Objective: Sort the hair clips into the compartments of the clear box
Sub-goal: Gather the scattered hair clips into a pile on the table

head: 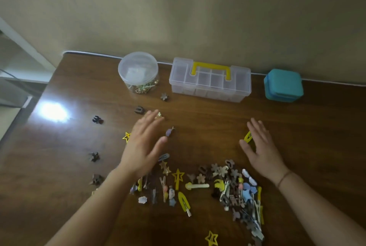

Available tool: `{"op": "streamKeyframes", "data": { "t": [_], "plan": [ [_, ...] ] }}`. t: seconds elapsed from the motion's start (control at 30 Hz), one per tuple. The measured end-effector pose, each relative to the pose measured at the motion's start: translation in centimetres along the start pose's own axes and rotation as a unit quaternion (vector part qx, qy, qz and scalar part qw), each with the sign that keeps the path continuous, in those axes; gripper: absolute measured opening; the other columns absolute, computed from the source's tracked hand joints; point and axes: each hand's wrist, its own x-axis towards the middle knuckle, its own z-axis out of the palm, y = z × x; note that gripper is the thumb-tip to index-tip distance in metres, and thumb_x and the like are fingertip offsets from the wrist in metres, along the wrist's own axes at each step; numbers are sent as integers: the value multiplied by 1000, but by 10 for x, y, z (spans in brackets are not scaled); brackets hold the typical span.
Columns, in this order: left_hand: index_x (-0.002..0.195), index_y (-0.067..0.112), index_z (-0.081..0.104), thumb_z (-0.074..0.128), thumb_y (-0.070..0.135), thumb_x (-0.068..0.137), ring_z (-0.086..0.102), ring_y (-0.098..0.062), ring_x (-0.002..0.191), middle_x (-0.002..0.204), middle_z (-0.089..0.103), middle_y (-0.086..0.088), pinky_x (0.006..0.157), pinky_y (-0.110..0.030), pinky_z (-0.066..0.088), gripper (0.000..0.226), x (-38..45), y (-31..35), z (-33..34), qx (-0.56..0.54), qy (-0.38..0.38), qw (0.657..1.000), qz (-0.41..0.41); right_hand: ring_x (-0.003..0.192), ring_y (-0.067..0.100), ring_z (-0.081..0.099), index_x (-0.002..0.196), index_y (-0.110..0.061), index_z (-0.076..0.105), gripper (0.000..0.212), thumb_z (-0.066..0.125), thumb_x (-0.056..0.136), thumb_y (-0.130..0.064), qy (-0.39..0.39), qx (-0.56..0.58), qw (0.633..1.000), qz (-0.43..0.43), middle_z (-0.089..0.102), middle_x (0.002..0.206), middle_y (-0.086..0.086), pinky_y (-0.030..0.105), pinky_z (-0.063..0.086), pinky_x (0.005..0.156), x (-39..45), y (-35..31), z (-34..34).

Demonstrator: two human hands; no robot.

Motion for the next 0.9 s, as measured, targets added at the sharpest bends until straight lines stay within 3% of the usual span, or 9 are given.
{"op": "streamKeyframes", "data": {
  "t": [0.13,0.27,0.47,0.6,0.73,0.9],
  "plan": [
    [144,25,43,35,57,95,17,-12,149,158,29,7,117,-53,24,60,-5,-35,-23,22,35,997,-58,145,-1,-12,151,-27,7,72,11,92,-68,-45,-42,995,-84,-5,160,-13,27,-6,118,-34,-17,17],
    [143,25,44,36,61,93,20,-18,148,158,28,6,115,-55,26,62,-14,-70,-44,41,61,992,-105,141,-9,-16,150,-35,4,77,4,86,-78,-108,-33,987,-116,-9,156,-25,28,-5,120,-64,-30,23],
    [140,22,47,37,61,90,25,-26,146,158,32,-2,117,-53,21,64,2,-105,-77,108,132,973,-157,143,-7,-13,146,-43,13,68,12,87,-77,-71,-24,987,-145,-6,154,-31,27,1,116,-18,-82,9],
    [146,24,41,26,71,85,18,-23,149,159,30,-2,119,-48,11,78,15,-134,-92,139,72,957,-245,142,-8,-16,150,-38,17,66,28,91,-66,-87,-44,970,-220,-5,157,-26,26,9,114,42,-153,15],
    [151,25,32,18,82,80,4,-14,151,162,19,5,121,-46,4,92,3,-148,-89,103,0,977,-188,146,2,-13,152,-33,20,67,37,93,-61,-91,-67,965,-236,-2,161,-16,37,15,119,95,-205,35],
    [152,23,29,15,79,85,-1,-9,150,162,14,8,122,-40,1,89,-9,-122,-65,100,-34,990,-98,148,11,-13,150,-42,14,66,38,92,-62,-107,-126,950,-266,-4,162,-11,40,5,121,113,-224,58]
  ]
}}
